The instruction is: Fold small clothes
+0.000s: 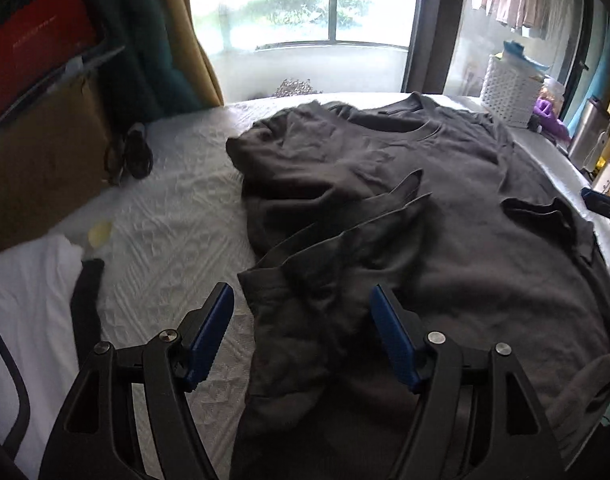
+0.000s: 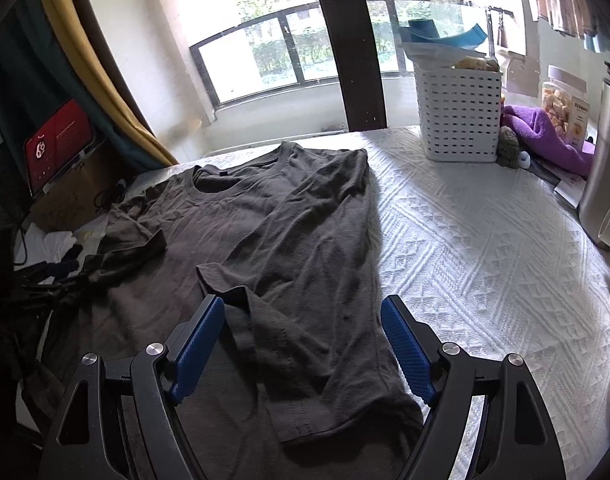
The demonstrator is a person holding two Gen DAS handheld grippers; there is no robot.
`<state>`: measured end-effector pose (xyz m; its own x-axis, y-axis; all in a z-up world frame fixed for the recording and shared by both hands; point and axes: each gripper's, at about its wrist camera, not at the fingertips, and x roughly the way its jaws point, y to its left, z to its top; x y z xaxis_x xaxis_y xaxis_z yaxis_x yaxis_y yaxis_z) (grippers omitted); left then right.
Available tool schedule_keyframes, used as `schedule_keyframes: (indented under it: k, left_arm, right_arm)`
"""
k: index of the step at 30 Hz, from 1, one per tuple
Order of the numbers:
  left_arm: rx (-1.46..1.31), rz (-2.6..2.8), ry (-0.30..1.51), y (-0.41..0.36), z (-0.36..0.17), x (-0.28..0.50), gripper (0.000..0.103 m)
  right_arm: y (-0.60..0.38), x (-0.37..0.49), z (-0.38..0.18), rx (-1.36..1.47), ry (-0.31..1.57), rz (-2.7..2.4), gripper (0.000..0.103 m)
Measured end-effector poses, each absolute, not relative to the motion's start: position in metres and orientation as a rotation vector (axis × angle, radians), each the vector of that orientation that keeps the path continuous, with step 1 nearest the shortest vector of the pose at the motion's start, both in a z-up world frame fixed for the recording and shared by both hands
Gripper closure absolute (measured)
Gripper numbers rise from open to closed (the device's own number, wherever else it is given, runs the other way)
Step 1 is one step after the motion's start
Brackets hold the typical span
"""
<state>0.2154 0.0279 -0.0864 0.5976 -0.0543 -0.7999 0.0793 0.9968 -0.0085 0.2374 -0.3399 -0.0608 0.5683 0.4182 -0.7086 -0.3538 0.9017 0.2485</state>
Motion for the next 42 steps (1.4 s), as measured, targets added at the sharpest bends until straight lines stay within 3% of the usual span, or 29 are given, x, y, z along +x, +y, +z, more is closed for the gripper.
schedule_keyframes:
  k: [3,4,6,8,11,21,29,31,33,34,42]
  left_arm:
    - [-0.002,-0.120,0.879,0.029,-0.085,0.214,0.037]
    - [-0.012,-0.125,0.870,0.029,-0.085,0.214,0.044]
    - [-0.018,-0.117,0.879,0.030,-0.084,0.216,0.073]
    - [-0.030,-0.117,0.857,0.030,-0.080,0.214,0.089]
    - [-0.056,-0.108,0.833,0.033,-0.076,0.209,0.100]
    - [-0.034,-0.239,0.788,0.009,-0.053,0.175,0.101]
    - [0.052,-0.311,0.944,-0.026,-0.075,0.169,0.099]
    - [0.009,-0.304,0.906,-0.018,-0.065,0.164,0.085]
    - [-0.009,-0.287,0.847,-0.010,-0.050,0.159,0.044]
    - [-0.012,-0.277,0.827,-0.008,-0.047,0.157,0.039]
    - [0.023,-0.245,0.863,0.001,-0.071,0.178,0.039]
  right_arm:
    - [-0.338,0.235,-0.058,0.077,0.851,0.449,0.021]
    - [-0.338,0.233,-0.057,0.075,0.851,0.447,0.021]
    - [-0.338,0.231,-0.056,0.071,0.852,0.441,0.021]
    - [-0.338,0.229,-0.056,0.071,0.852,0.437,0.021]
    - [-0.337,0.227,-0.055,0.066,0.853,0.435,0.021]
    - [-0.329,0.222,-0.051,0.050,0.849,0.447,0.021]
    - [-0.324,0.217,-0.050,0.038,0.851,0.461,0.021]
    - [-0.326,0.217,-0.051,0.038,0.853,0.455,0.021]
    - [-0.328,0.217,-0.052,0.041,0.857,0.448,0.021]
    - [-0.329,0.217,-0.053,0.041,0.860,0.444,0.021]
    - [-0.317,0.216,-0.058,-0.019,0.864,0.438,0.021]
